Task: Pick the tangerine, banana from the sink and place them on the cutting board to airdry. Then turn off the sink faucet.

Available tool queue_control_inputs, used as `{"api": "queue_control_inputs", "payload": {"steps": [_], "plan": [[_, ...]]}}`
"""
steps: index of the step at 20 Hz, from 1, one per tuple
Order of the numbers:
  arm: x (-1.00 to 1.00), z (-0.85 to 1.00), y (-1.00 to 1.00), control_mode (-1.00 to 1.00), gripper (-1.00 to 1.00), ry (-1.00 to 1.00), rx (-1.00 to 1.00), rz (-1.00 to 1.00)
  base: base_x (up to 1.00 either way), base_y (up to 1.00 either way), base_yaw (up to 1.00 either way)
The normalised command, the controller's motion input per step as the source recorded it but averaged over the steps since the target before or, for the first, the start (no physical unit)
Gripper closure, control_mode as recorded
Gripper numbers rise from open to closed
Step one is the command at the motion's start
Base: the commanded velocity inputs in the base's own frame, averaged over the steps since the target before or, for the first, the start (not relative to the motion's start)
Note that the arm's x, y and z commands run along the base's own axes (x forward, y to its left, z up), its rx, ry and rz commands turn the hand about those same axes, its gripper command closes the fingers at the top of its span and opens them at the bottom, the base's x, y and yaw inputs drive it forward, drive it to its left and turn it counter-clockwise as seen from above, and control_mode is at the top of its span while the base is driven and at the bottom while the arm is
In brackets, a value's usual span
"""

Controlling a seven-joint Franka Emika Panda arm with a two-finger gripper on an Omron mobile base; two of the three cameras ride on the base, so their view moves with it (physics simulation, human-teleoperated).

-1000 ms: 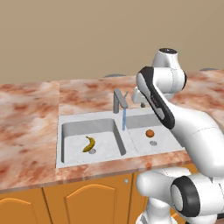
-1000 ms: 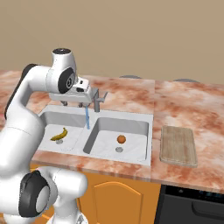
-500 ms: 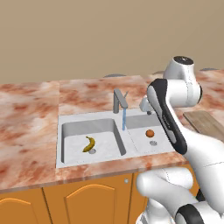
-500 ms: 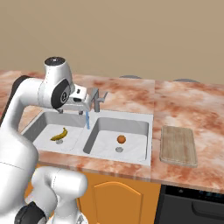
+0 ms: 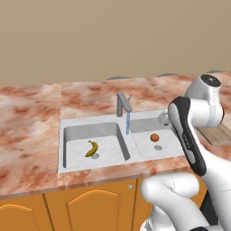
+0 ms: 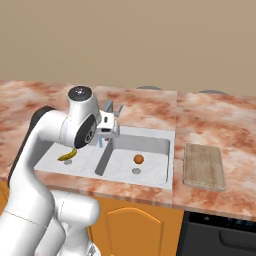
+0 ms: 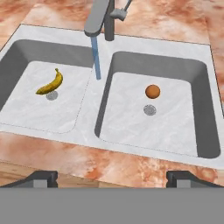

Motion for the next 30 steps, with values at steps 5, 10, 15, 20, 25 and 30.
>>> {"api": "queue_control_inputs", "payload": {"steps": [5,10,15,20,25,30], "plan": [[0.2,-0.28,-0.51,-1.0,-1.0,0.0,0.01,0.07,0.0,0.0,0.0],[0.28,-0.22,-0.32,-1.0,-1.0,0.0,0.0,0.05,0.0,0.0,0.0],[0.23,-0.15,-0.17,-1.0,-1.0,0.0,0.0,0.03,0.0,0.0,0.0],[0.28,-0.02,-0.01,-1.0,-1.0,0.01,0.0,0.0,0.0,0.0,0.0],[0.25,-0.01,0.0,-1.0,-1.0,0.06,0.0,-0.02,0.0,0.0,0.0],[0.1,-0.24,-0.01,-1.0,-1.0,0.05,0.0,-0.02,0.0,0.0,0.0]]}}
